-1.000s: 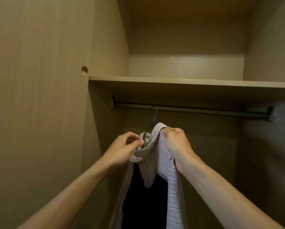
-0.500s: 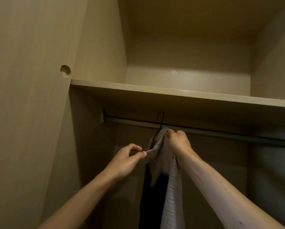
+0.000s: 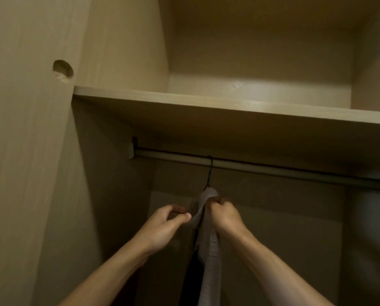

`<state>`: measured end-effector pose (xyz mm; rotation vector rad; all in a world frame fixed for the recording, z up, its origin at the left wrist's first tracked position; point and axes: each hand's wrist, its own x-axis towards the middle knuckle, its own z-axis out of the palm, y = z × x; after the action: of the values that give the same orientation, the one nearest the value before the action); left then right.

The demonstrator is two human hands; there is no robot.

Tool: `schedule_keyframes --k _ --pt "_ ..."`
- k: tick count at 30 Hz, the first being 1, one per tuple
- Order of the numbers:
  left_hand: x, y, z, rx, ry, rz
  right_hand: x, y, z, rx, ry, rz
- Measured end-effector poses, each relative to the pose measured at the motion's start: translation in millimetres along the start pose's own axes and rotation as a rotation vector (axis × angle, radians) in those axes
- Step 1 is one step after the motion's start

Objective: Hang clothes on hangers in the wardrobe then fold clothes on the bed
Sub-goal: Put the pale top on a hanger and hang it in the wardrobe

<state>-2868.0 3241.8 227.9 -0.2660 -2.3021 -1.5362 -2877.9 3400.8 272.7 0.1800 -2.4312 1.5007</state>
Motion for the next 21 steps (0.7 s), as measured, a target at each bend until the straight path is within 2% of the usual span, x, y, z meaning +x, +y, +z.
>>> schedule_keyframes --k 4,13,17,21 --pt "-11 0 3 0.03 -0.042 -0.012 0 7 2 -0.024 -0.023 -0.019" --pt "-73 21 3 0.12 0.0 -0.025 -21 15 -8 -0.143 0.046 -0.01" --pt "-124 43 -5 0.151 0.062 -0.017 -71 12 -24 -0.173 0.06 -0.043" --pt "-187 69 -12 0.157 0.131 0.016 -129 7 -34 -0.125 0.056 -0.168"
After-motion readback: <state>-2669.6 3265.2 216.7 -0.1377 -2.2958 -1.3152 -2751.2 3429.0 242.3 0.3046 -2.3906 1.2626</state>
